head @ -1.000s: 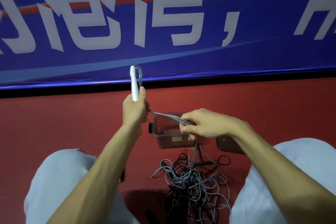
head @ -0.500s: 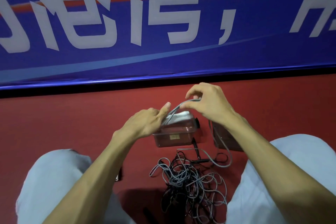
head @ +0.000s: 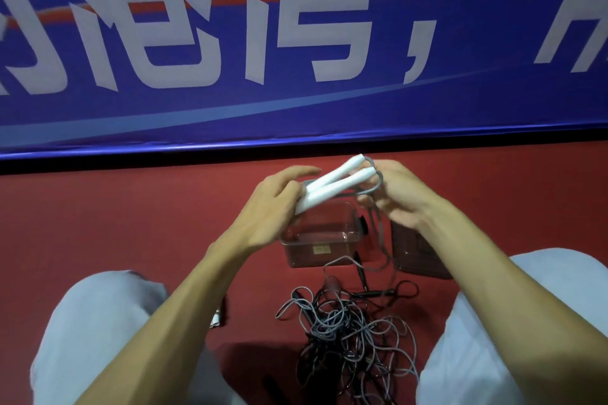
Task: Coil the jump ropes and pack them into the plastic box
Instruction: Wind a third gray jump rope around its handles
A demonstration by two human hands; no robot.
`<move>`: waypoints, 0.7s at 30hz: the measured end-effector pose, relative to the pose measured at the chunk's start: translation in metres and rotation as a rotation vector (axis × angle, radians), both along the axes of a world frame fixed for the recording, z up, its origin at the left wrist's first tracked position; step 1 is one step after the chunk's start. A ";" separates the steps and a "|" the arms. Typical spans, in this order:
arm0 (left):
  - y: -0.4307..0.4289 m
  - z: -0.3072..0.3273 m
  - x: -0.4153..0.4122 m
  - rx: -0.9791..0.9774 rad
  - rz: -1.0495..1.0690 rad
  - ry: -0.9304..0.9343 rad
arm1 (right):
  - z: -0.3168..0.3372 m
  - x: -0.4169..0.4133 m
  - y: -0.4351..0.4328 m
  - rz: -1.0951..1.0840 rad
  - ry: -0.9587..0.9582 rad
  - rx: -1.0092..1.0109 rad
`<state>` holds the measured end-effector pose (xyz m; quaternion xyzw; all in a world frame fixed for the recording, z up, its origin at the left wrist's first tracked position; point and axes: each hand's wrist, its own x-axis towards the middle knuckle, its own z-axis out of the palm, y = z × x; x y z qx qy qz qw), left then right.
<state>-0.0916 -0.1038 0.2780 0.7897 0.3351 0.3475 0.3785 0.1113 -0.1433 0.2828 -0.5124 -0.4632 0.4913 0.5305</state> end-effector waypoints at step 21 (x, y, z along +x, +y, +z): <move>0.029 -0.036 0.004 0.009 0.374 0.532 | 0.001 -0.024 -0.024 0.273 -1.242 0.453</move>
